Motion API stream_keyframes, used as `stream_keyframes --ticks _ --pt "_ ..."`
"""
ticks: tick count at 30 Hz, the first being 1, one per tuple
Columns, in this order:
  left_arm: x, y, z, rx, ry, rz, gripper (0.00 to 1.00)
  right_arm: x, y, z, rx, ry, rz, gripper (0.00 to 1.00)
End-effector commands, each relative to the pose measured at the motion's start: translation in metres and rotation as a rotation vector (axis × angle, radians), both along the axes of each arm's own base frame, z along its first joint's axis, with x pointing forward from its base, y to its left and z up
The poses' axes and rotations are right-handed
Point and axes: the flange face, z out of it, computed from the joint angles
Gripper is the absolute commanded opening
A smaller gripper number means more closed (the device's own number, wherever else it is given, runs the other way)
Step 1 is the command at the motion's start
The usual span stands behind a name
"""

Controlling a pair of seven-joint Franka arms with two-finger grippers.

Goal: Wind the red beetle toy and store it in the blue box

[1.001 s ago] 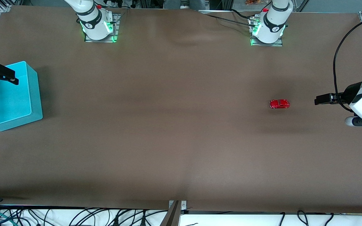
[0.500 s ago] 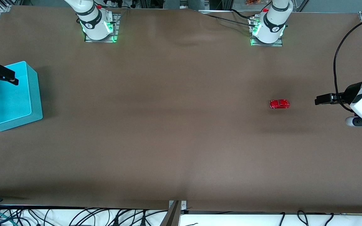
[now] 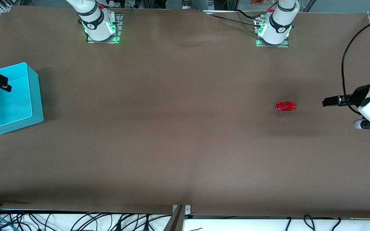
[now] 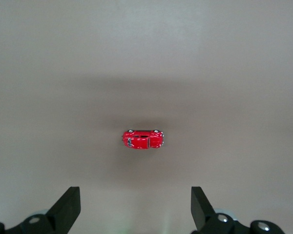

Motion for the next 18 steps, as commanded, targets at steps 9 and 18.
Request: stream_keyframes --ticks 9,18 --pt "0.004 0.021 -0.081 0.122 0.12 0.404 1.0 0.003 -0.002 0.006 0.001 -0.011 -0.009 1.0" --pt "-0.008 0.023 -0.168 0.255 0.138 0.807 1.0 0.003 -0.002 0.006 0.001 -0.012 -0.011 1.0"
